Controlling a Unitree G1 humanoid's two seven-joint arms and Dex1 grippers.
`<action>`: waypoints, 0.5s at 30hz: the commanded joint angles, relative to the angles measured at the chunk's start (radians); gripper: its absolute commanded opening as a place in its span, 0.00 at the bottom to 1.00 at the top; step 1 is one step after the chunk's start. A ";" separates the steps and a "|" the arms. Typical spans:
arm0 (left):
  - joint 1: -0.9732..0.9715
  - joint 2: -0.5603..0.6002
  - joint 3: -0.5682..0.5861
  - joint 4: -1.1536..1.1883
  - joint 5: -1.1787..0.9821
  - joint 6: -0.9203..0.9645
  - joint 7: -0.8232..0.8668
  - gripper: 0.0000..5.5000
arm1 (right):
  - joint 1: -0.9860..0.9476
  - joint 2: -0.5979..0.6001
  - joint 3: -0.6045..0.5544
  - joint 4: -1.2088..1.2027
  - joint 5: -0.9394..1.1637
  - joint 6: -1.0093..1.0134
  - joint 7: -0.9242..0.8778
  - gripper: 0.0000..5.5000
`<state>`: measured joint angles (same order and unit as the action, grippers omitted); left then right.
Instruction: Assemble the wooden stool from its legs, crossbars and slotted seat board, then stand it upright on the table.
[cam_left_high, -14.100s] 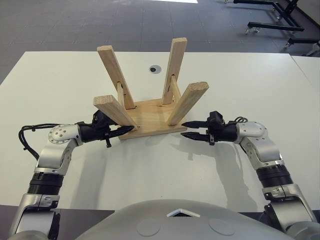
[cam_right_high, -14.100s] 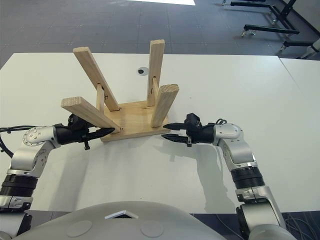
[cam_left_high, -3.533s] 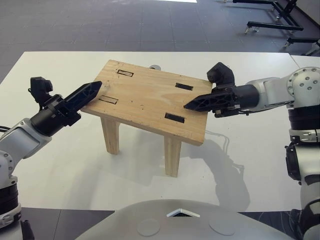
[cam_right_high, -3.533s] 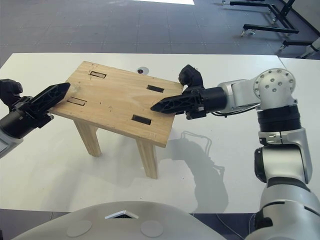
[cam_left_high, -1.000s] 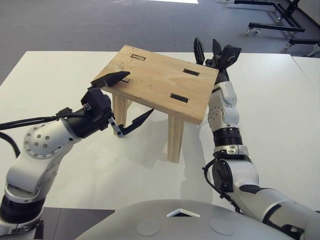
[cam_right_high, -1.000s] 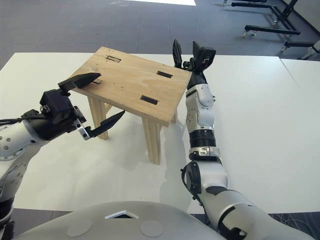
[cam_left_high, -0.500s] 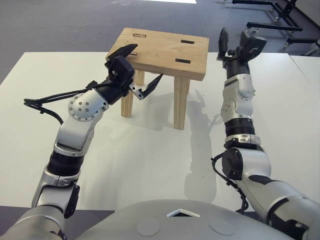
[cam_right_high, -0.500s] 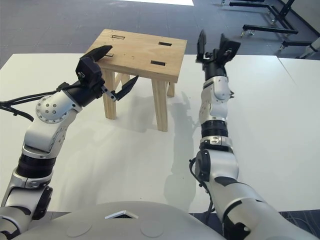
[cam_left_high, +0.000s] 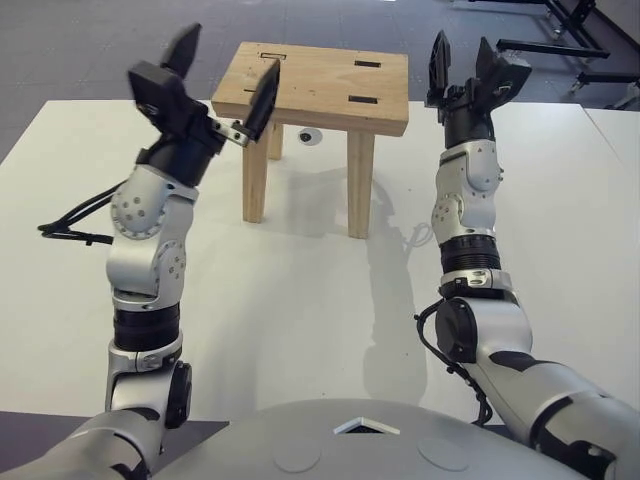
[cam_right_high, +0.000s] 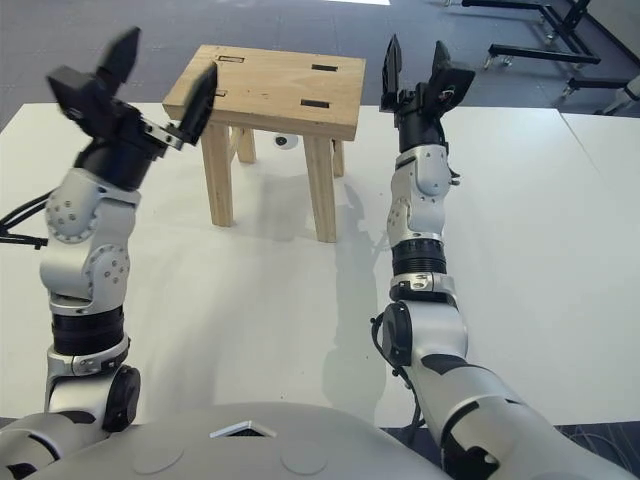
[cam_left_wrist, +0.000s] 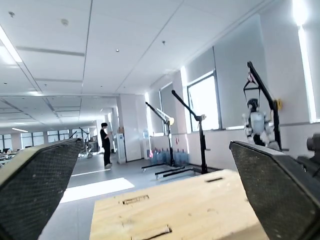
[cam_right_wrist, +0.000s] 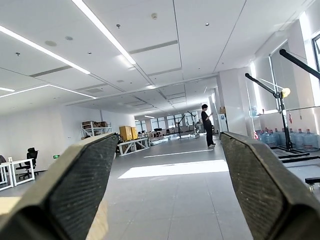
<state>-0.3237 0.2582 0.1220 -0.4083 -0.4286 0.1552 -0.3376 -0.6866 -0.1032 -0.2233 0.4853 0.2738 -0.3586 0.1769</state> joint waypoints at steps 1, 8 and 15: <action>-0.006 -0.012 0.049 -0.065 -0.048 0.003 0.036 0.98 | 0.031 0.010 0.043 -0.221 -0.013 0.068 -0.023 0.68; -0.030 -0.047 0.014 0.053 0.137 -0.079 0.139 0.98 | 0.139 0.053 0.133 -0.486 -0.069 0.169 -0.070 0.68; -0.023 -0.052 0.016 0.088 0.278 -0.134 0.230 0.98 | 0.167 0.064 0.176 -0.482 -0.087 0.183 -0.052 0.68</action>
<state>-0.3377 0.2058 0.1518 -0.3280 -0.1768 0.0299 -0.1150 -0.5248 -0.0451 -0.0587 0.0112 0.1957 -0.1838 0.1172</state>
